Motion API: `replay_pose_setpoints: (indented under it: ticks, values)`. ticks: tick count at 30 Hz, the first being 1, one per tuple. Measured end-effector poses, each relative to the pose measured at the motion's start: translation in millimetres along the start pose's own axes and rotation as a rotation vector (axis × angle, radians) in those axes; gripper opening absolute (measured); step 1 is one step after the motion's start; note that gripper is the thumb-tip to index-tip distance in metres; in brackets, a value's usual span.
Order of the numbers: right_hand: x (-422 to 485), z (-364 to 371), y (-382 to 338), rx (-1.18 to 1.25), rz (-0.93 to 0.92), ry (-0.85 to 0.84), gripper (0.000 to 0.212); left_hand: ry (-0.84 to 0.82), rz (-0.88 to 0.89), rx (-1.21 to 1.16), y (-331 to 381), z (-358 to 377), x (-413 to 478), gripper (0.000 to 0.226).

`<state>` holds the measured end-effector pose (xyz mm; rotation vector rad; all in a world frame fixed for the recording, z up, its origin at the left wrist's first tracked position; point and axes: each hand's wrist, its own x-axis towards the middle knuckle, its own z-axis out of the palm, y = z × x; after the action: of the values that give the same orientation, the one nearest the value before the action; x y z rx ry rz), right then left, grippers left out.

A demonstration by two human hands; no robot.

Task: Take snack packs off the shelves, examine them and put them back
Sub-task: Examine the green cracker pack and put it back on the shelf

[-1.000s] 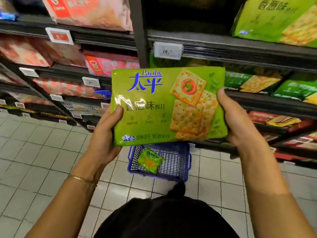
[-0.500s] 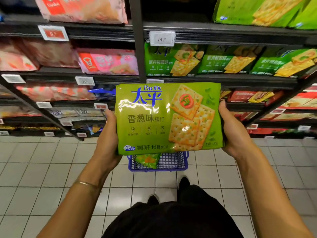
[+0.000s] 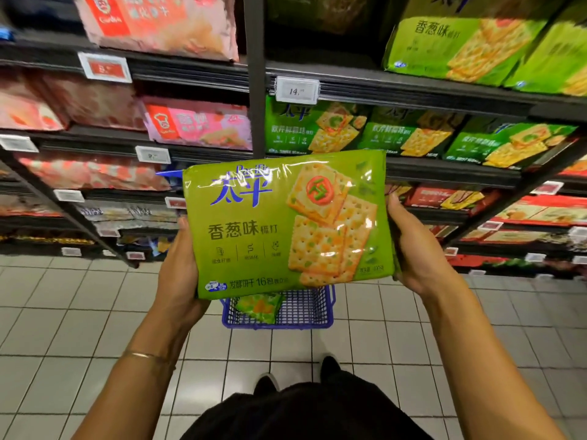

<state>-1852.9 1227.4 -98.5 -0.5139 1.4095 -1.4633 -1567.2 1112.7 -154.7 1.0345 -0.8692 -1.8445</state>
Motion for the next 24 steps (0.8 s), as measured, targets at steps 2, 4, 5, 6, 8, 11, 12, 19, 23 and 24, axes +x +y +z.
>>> replay_pose_setpoints:
  ticks: [2, 4, 5, 6, 8, 11, 12, 19, 23, 24]
  values:
    - [1.8, -0.7, 3.2, -0.025, -0.052, -0.018, 0.034, 0.016, -0.006, -0.018, -0.2, -1.9, -0.8, 0.055]
    - [3.8, -0.1, 4.5, -0.073, -0.113, -0.023, 0.029, 0.036, -0.023, -0.044, 0.3, -3.2, -2.4, 0.057]
    - [4.5, 1.0, 4.7, -0.113, -0.143, -0.013, 0.027, 0.039, -0.029, -0.050, 0.8, -3.3, -3.2, 0.058]
    - [5.3, 1.8, 5.0, -0.164, -0.168, 0.014, 0.024, 0.038, -0.032, -0.054, 1.5, -3.0, -4.2, 0.059]
    - [6.9, 1.7, 5.7, -0.286, -0.199, 0.110, 0.014, 0.041, -0.032, -0.062, 1.9, -1.8, -5.7, 0.063]
    - [6.3, 1.1, 3.8, -0.404, -0.270, 0.153, 0.020, 0.028, -0.032, -0.053, 2.4, -0.5, -7.0, 0.064]
    - [6.2, -0.1, 2.9, -0.431, -0.290, 0.145, 0.022, 0.027, -0.036, -0.047, 2.8, -0.2, -7.2, 0.064]
    - [-1.2, -13.1, -1.5, -0.202, -0.208, 0.185, 0.024, 0.036, -0.062, -0.039, 5.4, 2.7, -11.2, 0.062]
    - [-4.7, -12.5, 1.1, -0.114, -0.166, 0.156, 0.028, 0.022, -0.096, -0.051, 9.0, 1.0, -13.5, 0.059]
    - [-5.6, -10.9, 2.9, -0.083, -0.153, 0.149, 0.027, 0.027, -0.095, -0.052, 10.4, 0.7, -13.9, 0.057]
